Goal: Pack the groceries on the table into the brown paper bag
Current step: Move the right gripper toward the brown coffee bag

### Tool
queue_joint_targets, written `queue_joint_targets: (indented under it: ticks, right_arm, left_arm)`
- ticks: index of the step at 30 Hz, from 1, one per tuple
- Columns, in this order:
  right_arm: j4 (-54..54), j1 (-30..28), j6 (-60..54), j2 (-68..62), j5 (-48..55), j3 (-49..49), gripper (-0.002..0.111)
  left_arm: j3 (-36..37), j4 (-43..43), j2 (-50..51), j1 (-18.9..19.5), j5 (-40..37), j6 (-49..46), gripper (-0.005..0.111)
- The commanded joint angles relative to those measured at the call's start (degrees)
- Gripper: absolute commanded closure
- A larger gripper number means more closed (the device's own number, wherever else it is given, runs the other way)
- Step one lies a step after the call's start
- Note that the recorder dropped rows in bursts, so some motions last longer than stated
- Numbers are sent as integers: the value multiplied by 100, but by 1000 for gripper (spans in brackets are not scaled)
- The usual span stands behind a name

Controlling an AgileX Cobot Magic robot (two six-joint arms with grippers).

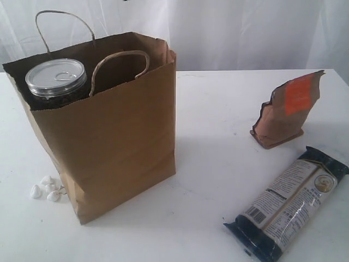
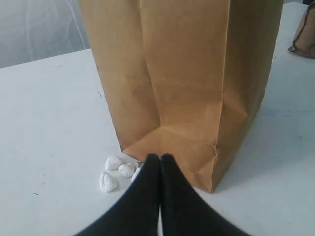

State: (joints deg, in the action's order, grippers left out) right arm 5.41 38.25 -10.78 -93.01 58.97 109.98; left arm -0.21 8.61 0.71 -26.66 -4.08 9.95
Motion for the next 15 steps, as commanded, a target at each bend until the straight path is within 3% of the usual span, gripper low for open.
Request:
queue_joint_targets:
  ticks: [1,9,15]
  right_arm:
    - [-933,-8,469,278,479,-149,46]
    - [-2099,-8,2487,850,856,-737,46]
    - [-3059,-8,4400,1493,610,-2142,46]
  left_arm:
    - [21,23,-33,-32,-31,38,107]
    - [21,23,-33,-32,-31,38,107]
    - [21,23,-33,-32,-31,38,107]
